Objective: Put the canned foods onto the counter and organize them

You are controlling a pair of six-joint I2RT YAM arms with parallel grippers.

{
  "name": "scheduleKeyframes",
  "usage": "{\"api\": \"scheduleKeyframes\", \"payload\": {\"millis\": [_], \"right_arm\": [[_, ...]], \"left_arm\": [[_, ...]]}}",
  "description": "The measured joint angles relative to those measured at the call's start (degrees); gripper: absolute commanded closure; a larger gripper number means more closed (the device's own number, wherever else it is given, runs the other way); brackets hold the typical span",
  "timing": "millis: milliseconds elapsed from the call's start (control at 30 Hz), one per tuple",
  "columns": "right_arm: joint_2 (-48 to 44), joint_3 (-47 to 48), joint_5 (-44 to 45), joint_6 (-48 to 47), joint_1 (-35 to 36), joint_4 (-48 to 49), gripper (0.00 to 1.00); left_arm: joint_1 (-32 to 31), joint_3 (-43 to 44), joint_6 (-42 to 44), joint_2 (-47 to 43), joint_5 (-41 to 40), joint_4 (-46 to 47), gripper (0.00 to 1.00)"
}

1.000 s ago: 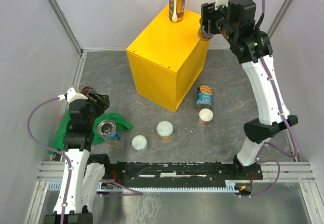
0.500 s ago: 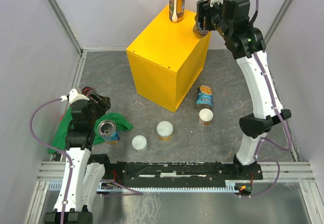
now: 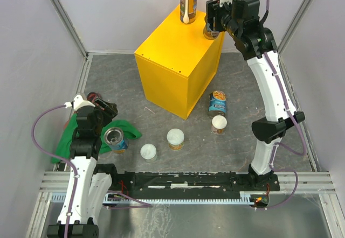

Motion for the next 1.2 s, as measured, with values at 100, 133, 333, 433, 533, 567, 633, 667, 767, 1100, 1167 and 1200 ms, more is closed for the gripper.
{"api": "scheduleKeyframes", "payload": {"millis": [100, 133, 333, 433, 533, 567, 633, 667, 767, 1100, 1167, 1200], "right_arm": [[0.09, 0.07, 0.04, -0.26, 0.00, 0.02, 0.92], [0.11, 0.07, 0.04, -0.35, 0.00, 0.04, 0.89], [0.66, 0.09, 0.17, -0.46, 0.00, 1.01, 0.65], [0.87, 0.09, 0.20, -0.44, 0.00, 1.68, 0.55], [1.07, 0.09, 0.20, -0.44, 0.00, 2.03, 0.47], [1.16, 0.11, 0.20, -0.44, 0.00, 2.14, 0.45], [1.33, 0.22, 0.22, -0.42, 0.00, 2.27, 0.39], [1.44, 0.28, 0.24, -0.42, 0.00, 2.40, 0.36], [1.66, 0.35, 0.26, -0.42, 0.00, 2.75, 0.28], [2.14, 1.42, 0.44, -0.37, 0.00, 5.42, 0.10], [2.14, 2.12, 0.46, -0.35, 0.00, 6.38, 0.09], [2.14, 2.34, 0.46, -0.35, 0.00, 6.73, 0.09]], "left_arm": [[0.00, -0.09, 0.00, 0.00, 0.00, 0.04, 0.30], [0.00, -0.17, 0.00, 0.02, 0.00, 0.04, 0.30], [0.00, -0.98, -0.02, 0.22, 0.02, 0.02, 0.30], [0.00, -1.09, -0.04, 0.11, 0.00, 0.00, 0.30], [0.00, -1.18, -0.04, -0.31, 0.00, -0.04, 0.30], [0.00, -1.18, -0.04, -0.39, 0.00, 0.00, 0.30], [0.00, -1.18, -0.04, -0.55, -0.02, -0.02, 0.30], [0.00, -1.18, -0.04, -0.55, -0.02, 0.00, 0.30], [0.00, -1.18, -0.02, -0.50, -0.02, 0.00, 0.30], [0.00, -1.18, 0.00, 0.61, -0.07, 0.00, 0.29], [0.00, -1.18, 0.00, 1.01, -0.07, 0.02, 0.29], [0.00, -1.18, 0.00, 1.09, -0.07, 0.02, 0.29]]}}
